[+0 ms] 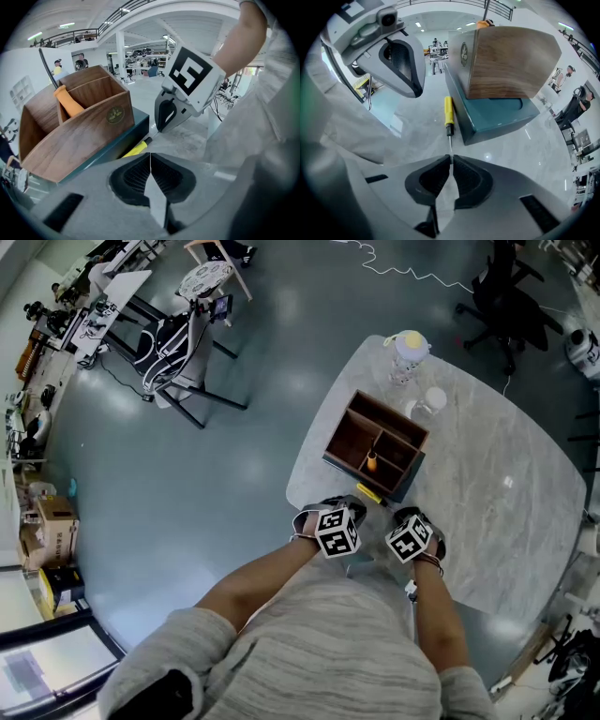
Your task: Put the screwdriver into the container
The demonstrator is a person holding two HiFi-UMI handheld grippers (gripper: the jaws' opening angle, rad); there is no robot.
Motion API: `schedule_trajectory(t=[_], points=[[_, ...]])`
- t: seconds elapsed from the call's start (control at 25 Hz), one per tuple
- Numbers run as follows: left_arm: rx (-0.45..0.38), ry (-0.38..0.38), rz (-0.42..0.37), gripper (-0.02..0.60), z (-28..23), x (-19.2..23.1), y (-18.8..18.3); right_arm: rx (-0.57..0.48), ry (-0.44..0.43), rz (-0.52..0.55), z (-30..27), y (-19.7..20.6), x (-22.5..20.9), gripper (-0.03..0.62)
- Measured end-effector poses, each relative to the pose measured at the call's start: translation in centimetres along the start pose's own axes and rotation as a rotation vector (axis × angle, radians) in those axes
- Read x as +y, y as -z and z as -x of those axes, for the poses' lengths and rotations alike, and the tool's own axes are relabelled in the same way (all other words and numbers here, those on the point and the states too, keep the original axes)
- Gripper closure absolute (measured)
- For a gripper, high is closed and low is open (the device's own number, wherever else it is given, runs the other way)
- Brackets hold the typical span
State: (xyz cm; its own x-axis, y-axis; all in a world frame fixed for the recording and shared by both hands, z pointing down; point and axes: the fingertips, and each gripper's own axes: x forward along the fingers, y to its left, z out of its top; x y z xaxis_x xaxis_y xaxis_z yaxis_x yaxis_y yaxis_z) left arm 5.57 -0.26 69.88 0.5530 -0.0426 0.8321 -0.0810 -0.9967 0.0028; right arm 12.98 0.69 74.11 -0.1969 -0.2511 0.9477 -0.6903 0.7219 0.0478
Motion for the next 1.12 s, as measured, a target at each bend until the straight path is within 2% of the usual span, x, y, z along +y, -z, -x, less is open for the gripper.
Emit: schedule_trajectory(t=[0.36, 0.56, 0.6, 0.64, 1.12], points=[[-0.014, 0.066, -0.005, 0.565, -0.6, -1.2, -1.3, 0.037, -0.027, -0.063, 2.0, 5.0, 1.5, 0.565], [-0.015, 0.106, 0.013, 0.565, -0.9, -1.7, -1.9, 0.028, -0.055, -0.106, 2.1, 5.8, 2.1, 0.549], [-0.014, 0.113, 0.017, 0.565, -0.9, -1.8, -1.8, 0.025, -0.066, -0.123, 2.1, 5.7, 2.3, 0.505], [-0.013, 0.118, 0.019, 0.565, -0.9, -1.9, -1.8, 0.022, -0.071, -0.132, 2.3, 5.6, 2.3, 0.494], [-0.002, 0.130, 0.059, 0.565, -0.2, -2.3, -1.2, -0.056, -0.057, -0.051, 2.5, -0.5, 1.3, 0.494]])
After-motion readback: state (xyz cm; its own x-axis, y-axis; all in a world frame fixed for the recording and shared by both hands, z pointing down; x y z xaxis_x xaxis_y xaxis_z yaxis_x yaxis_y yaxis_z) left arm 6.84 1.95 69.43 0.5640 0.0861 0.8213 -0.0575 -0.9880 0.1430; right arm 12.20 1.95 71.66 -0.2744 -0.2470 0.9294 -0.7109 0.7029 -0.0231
